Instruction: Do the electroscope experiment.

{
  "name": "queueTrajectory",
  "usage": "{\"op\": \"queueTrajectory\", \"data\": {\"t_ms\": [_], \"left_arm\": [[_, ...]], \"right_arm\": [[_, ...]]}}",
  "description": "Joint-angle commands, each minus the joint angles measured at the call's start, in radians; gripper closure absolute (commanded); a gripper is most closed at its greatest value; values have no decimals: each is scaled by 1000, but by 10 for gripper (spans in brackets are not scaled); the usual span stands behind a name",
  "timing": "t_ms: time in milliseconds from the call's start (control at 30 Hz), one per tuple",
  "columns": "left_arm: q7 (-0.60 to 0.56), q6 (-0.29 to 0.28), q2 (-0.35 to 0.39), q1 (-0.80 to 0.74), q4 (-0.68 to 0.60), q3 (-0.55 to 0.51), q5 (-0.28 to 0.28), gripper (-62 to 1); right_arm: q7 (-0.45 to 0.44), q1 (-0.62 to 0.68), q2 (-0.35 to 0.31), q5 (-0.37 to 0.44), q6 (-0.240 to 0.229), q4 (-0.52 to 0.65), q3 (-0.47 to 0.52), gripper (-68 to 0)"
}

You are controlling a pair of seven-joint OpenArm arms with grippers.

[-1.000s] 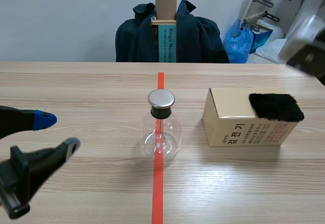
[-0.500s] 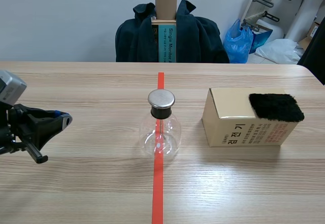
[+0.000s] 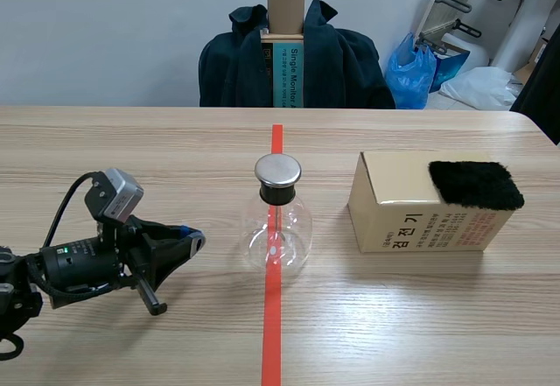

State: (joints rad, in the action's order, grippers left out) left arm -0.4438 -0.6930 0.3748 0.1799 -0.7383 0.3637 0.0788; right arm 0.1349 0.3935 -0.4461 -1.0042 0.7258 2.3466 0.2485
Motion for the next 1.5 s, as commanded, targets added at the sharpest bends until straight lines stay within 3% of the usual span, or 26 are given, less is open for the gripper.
{"op": "queueTrajectory", "data": {"t_ms": [0, 267, 533, 667, 733, 800, 1000, 1233, 1467], "left_arm": [[-25, -3, 2, 3, -31, -2, 11, -32], [-39, -3, -42, 3, -31, 13, -2, -32], [-39, 64, -59, 3, -31, 42, -2, -32], [-39, 80, -58, 3, -31, 42, -2, -32], [-38, 81, -58, 3, -31, 42, -2, -32], [-39, 81, -58, 3, -31, 42, -6, -32], [-38, 80, -58, 3, -31, 42, -14, -32], [-38, 80, -58, 3, -31, 41, -14, -32], [-39, 80, -58, 3, -31, 41, -13, -32]], "right_arm": [[-3, -13, -11, 0, 57, -2, 1, -8], [-6, -13, -11, 0, 57, -2, 1, -8], [-38, -13, -11, 78, 57, -3, -5, -8], [-72, -13, -11, 119, -72, -4, -43, -8], [-97, -13, -11, 119, -129, -12, -81, -8], [-131, -13, -11, 119, -148, -28, -134, -8], [-278, -13, -11, 106, -148, -110, -338, -8], [-303, -13, -11, -10, -147, -289, -551, -8], [-307, -14, 2, -123, -116, -515, -670, -8]]}}
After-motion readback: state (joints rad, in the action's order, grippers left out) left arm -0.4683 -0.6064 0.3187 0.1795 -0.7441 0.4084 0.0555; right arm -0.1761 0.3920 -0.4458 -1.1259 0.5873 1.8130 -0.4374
